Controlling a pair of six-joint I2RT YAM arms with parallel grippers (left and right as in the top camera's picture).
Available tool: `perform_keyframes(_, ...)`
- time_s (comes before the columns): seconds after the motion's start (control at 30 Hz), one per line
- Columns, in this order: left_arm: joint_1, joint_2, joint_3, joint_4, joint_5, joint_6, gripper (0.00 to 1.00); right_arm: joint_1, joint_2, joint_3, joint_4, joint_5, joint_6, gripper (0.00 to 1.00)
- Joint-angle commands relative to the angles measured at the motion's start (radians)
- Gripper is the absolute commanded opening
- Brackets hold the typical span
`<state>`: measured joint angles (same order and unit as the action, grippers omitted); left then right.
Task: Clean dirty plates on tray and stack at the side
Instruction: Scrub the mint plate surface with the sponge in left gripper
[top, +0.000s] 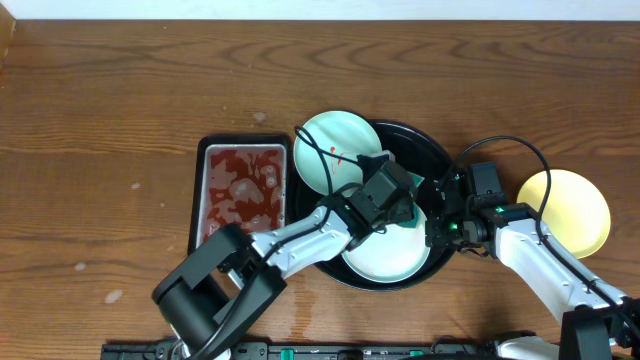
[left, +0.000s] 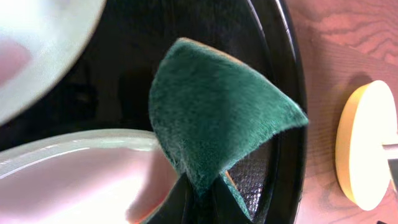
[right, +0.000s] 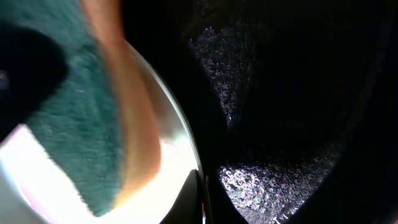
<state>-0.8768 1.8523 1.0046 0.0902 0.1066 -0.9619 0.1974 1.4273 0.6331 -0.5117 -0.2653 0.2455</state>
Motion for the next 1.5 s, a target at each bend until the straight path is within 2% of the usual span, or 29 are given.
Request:
perform_keyframes(0.0, -0.018, 0.019, 0.001, -0.034, 0.038, -0.01, 0.08, 0.001, 0.006, -0.003, -0.004, 0.033, 0.008, 0.01)
perform_keyframes(0.17, -0.021, 0.02, 0.0, -0.182, 0.004, 0.077, 0.07, 0.001, 0.006, -0.003, -0.004, 0.033, 0.008, 0.01)
perform_keyframes(0.33, -0.021, 0.019, 0.0, -0.317, -0.026, 0.105, 0.07, 0.001, 0.006, -0.003, -0.005, 0.033, 0.008, 0.01)
perform_keyframes(0.47, -0.018, -0.014, 0.0, -0.402, -0.124, 0.171, 0.07, 0.001, 0.006, -0.003, -0.004, 0.033, 0.008, 0.01)
perform_keyframes(0.6, 0.0, -0.099, 0.0, -0.447, -0.226, 0.241, 0.07, 0.001, 0.006, -0.003, -0.005, 0.033, 0.008, 0.01)
perform_keyframes(0.77, 0.016, -0.201, 0.0, -0.448, -0.231, 0.274, 0.07, 0.001, 0.006, -0.003, -0.004, 0.033, 0.008, 0.01)
perform_keyframes(1.0, 0.011, -0.199, -0.012, -0.449, -0.133, 0.304, 0.07, 0.001, 0.006, -0.003, -0.004, 0.033, 0.008, 0.01)
perform_keyframes(1.3, -0.008, -0.123, -0.051, -0.443, -0.119, 0.312, 0.07, 0.001, 0.006, -0.003, -0.004, 0.033, 0.008, 0.01)
perform_keyframes(1.4, -0.01, -0.09, -0.051, -0.409, -0.025, 0.312, 0.07, 0.001, 0.006, -0.003, -0.004, 0.033, 0.008, 0.01)
perform_keyframes(1.47, -0.016, -0.073, -0.051, -0.364, 0.095, 0.315, 0.07, 0.001, 0.006, -0.003, -0.004, 0.033, 0.008, 0.01)
